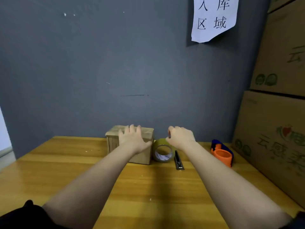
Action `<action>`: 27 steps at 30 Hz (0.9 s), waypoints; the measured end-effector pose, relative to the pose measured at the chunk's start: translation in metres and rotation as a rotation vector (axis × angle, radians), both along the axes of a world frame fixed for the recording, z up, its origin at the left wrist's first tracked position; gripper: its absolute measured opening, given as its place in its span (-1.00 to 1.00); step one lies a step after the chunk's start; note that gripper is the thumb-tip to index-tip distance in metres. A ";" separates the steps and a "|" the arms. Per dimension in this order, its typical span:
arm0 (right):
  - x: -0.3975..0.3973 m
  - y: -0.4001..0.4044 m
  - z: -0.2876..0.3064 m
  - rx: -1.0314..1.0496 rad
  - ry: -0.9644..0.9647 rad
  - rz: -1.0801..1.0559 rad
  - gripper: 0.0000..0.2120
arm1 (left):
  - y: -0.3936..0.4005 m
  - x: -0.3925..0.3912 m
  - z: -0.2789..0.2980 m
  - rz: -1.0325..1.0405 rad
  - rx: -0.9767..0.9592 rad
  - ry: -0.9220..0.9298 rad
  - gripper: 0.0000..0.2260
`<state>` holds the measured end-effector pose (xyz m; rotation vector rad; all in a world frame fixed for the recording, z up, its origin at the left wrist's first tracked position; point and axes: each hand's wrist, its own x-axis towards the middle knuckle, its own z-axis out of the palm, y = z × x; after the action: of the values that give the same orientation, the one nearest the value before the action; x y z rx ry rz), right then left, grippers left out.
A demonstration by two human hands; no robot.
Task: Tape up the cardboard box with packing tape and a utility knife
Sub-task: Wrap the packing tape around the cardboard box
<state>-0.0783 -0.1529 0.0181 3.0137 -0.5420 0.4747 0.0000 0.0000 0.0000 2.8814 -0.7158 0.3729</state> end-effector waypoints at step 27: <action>0.032 -0.036 -0.065 0.317 -0.005 0.068 -0.46 | -0.028 0.040 -0.041 -0.047 -0.096 -0.036 -0.40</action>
<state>-0.0461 -0.1891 -0.0466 3.3424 -0.5653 0.4380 0.0405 -0.0280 -0.0408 2.7696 -0.7486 0.4409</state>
